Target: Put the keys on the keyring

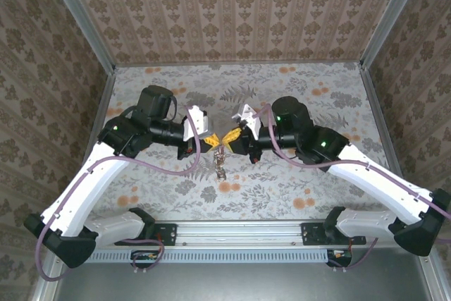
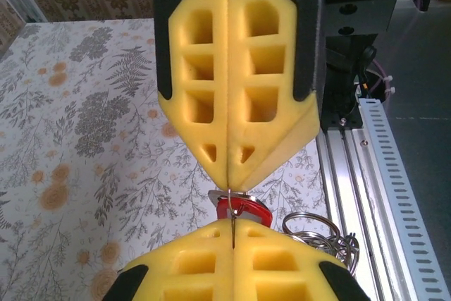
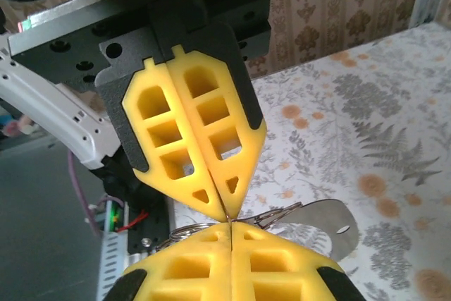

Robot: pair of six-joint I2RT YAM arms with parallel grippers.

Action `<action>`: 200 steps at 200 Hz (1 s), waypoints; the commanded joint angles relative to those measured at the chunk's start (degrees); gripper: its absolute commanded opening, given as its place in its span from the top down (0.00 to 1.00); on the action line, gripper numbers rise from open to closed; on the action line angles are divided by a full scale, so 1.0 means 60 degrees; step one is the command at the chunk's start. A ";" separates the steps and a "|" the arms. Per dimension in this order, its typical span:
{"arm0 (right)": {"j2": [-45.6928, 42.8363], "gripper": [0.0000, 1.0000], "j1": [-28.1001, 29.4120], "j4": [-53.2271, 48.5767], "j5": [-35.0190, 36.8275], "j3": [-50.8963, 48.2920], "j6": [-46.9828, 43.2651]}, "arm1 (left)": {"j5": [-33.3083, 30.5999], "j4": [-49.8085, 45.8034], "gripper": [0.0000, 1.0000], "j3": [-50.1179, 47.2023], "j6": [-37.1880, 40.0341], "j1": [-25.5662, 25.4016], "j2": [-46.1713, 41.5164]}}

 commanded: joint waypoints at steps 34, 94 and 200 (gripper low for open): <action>0.0514 1.00 -0.0321 -0.0120 -0.1219 0.0543 0.1032 | -0.0087 0.0237 1.00 -0.0111 0.0112 -0.0133 -0.0357; 0.0622 1.00 -0.0595 0.0078 -0.1160 0.0453 0.1535 | -0.0048 0.0163 1.00 -0.0089 0.0144 -0.0209 -0.0390; 0.0261 1.00 -0.0707 0.0191 -0.1262 0.0232 0.1659 | -0.0663 0.0332 1.00 -0.0136 -0.0005 -0.0254 -0.0399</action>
